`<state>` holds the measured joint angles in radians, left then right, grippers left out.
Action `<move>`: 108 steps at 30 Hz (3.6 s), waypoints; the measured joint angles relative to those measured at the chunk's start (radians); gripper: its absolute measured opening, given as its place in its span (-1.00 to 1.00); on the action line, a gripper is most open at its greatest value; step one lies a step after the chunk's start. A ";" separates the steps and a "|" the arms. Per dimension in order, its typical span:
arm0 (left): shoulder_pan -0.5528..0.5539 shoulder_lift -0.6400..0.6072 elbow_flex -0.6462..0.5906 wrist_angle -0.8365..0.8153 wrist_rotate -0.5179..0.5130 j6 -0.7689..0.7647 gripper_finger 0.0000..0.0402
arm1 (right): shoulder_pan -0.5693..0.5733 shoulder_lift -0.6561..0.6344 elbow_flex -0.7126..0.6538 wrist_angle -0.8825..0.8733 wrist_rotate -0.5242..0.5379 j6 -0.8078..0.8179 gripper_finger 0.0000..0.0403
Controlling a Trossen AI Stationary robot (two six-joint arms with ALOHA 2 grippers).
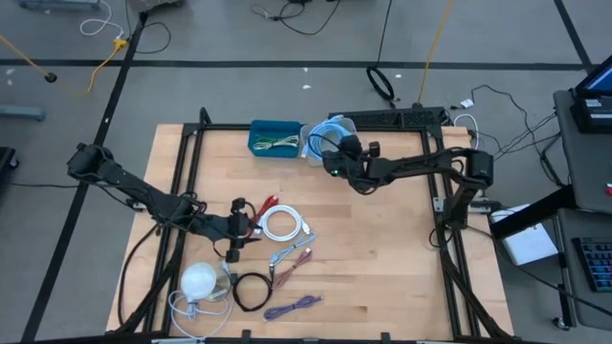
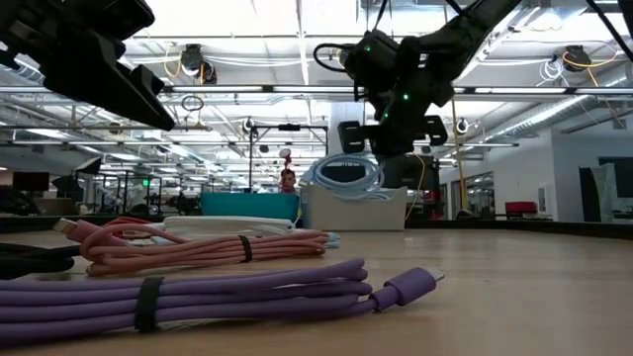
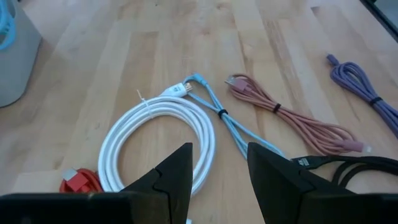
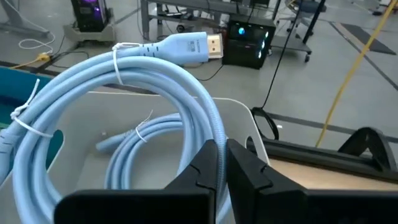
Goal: Pick & Place USB Port
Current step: Put the blue hdmi cable into the gray bin, then put the red usb cable into the blue bin
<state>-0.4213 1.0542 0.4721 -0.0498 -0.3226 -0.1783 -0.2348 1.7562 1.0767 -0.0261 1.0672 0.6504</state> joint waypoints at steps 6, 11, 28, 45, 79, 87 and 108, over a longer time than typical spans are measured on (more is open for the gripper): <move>0.000 0.000 0.000 0.000 -0.019 -0.002 -0.23 | 0.003 0.003 0.000 0.005 0.064 0.019 -0.97; 0.000 0.000 0.000 0.000 -0.019 -0.005 -0.23 | 0.004 0.002 0.000 0.031 0.061 0.021 -0.97; 0.000 0.000 0.000 -0.001 -0.019 -0.011 -0.23 | -0.004 0.002 0.000 -0.056 0.117 0.093 -0.97; 0.000 0.000 0.000 0.000 -0.019 -0.015 -0.23 | -0.029 0.001 0.000 -0.051 -0.078 0.086 -0.76; -0.035 0.000 0.000 -0.057 -0.019 -0.018 -0.23 | 0.506 -0.213 0.000 -0.050 -0.419 -0.092 -0.18; -0.039 0.000 0.028 -0.145 -0.045 -0.025 -0.23 | 0.559 -0.115 0.000 0.043 -0.418 -0.060 -0.12; -0.064 0.000 0.113 -0.298 -0.149 0.022 -0.23 | 0.362 0.161 0.012 0.179 -0.635 0.087 -0.12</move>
<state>-0.4850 1.0546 0.5846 -0.3477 -0.4717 -0.1560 0.1276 1.9169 1.0891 0.1530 0.4325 0.7372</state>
